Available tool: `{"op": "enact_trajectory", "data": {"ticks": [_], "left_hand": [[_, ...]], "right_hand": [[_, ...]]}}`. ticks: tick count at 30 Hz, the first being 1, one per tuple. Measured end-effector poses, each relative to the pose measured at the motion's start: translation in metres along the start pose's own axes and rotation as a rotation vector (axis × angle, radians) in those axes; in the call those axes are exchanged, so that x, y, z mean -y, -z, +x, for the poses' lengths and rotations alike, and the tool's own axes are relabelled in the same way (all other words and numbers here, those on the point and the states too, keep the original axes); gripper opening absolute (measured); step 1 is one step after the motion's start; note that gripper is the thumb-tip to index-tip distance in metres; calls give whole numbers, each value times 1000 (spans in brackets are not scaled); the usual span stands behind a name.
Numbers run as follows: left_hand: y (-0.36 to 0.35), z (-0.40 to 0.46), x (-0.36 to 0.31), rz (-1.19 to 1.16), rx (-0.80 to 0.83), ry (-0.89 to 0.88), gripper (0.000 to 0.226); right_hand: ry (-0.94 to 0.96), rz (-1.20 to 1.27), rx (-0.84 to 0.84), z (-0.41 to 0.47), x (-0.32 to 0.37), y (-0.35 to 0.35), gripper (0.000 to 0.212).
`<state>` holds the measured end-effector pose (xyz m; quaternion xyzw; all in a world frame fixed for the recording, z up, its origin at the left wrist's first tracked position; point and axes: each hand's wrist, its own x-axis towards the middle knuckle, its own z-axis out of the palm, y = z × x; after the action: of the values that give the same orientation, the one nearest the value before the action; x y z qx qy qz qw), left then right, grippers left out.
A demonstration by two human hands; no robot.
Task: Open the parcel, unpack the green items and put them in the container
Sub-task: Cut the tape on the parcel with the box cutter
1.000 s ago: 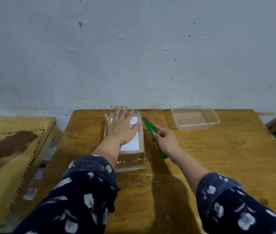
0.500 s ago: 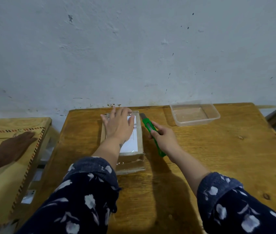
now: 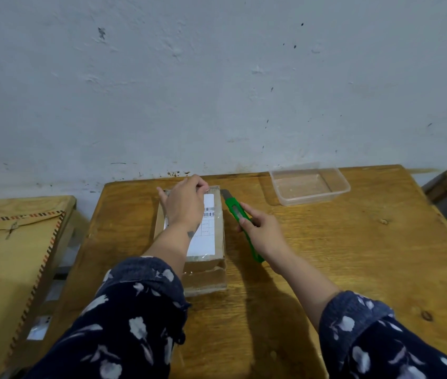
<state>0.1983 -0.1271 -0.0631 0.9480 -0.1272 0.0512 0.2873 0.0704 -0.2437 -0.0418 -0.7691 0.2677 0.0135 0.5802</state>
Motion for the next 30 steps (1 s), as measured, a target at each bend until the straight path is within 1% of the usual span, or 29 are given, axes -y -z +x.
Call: {"op": "enact_trajectory", "data": {"ticks": [11, 20, 23, 27, 30], "left_hand": [[-3, 2, -2, 23, -4, 33, 14], [-3, 2, -1, 25, -1, 33, 16], [-2, 1, -2, 15, 12, 32, 14], [-1, -1, -4, 26, 44, 27, 14], [-2, -3, -7, 38, 62, 27, 15]], "right_hand": [[-49, 93, 5, -3, 3, 1, 45], [-40, 126, 10, -5, 2, 1, 44], [-37, 89, 10, -6, -1, -2, 44], [-67, 146, -48, -7, -5, -1, 44], [-62, 121, -31, -10, -5, 0, 44]]}}
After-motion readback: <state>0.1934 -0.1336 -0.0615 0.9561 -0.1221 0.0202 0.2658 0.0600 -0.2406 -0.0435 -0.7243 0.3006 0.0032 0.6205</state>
